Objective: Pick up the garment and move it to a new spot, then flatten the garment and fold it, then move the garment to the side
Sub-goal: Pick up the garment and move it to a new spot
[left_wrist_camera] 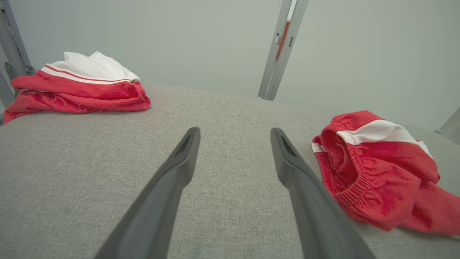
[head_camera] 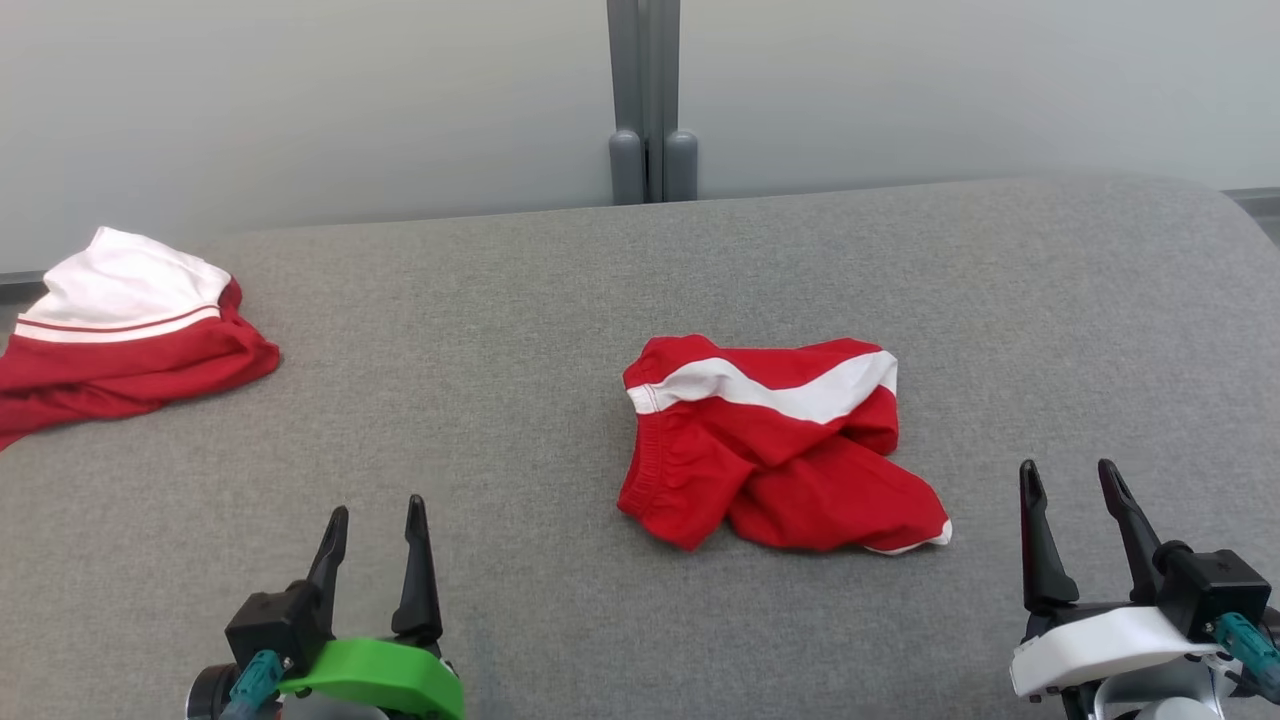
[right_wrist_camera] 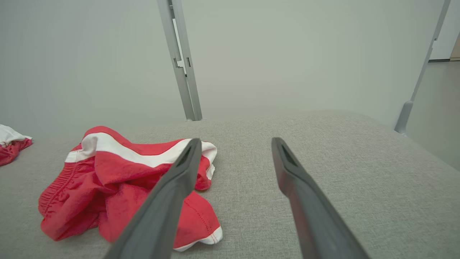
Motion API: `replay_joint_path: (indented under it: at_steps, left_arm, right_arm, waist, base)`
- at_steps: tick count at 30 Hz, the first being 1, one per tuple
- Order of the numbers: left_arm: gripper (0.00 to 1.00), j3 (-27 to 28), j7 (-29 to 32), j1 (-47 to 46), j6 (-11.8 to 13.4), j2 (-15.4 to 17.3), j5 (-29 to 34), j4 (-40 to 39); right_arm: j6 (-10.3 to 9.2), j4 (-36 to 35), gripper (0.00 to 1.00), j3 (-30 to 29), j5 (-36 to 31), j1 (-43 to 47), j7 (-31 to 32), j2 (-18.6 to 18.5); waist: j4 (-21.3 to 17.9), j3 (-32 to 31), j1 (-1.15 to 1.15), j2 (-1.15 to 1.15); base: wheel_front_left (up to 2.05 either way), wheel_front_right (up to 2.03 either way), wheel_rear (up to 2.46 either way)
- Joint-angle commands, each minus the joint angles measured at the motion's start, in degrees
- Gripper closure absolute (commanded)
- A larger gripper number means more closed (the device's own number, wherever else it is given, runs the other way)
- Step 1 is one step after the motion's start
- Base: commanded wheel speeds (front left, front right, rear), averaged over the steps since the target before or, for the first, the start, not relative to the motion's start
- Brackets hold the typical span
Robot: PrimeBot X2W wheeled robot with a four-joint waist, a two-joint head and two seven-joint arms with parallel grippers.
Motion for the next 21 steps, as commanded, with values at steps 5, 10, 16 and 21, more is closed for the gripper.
replay_joint_path:
  at_steps: [5,10,16,21]
  left_arm:
    - [0.00,0.75,0.03,2.25,0.27,0.08,0.74,-0.57]
    - [0.00,0.54,0.03,2.34,-0.12,0.07,0.56,-0.83]
    - [0.00,0.03,0.03,1.95,-0.10,0.07,0.25,-0.41]
    - [0.00,-0.29,0.03,1.50,-0.13,0.07,0.35,-0.18]
  right_arm:
    - [0.01,0.88,0.00,0.79,1.29,1.00,-0.18,-0.16]
    - [0.01,1.30,0.00,1.34,1.47,0.52,-0.18,-0.17]
    - [0.01,1.44,0.00,1.62,1.54,0.14,-0.18,-0.16]
    - [0.01,1.43,0.00,1.52,1.46,0.01,-0.18,-0.16]
  waist:
    - [1.23,-1.03,0.00,0.00]
    - [1.40,-0.97,0.00,0.00]
    - [1.38,-0.75,0.00,0.00]
    - [1.29,-0.56,0.00,0.00]
  base:
    - [0.00,0.00,0.00]
    - [0.00,0.00,0.00]
    - [0.00,0.00,0.00]
    - [0.00,0.00,0.00]
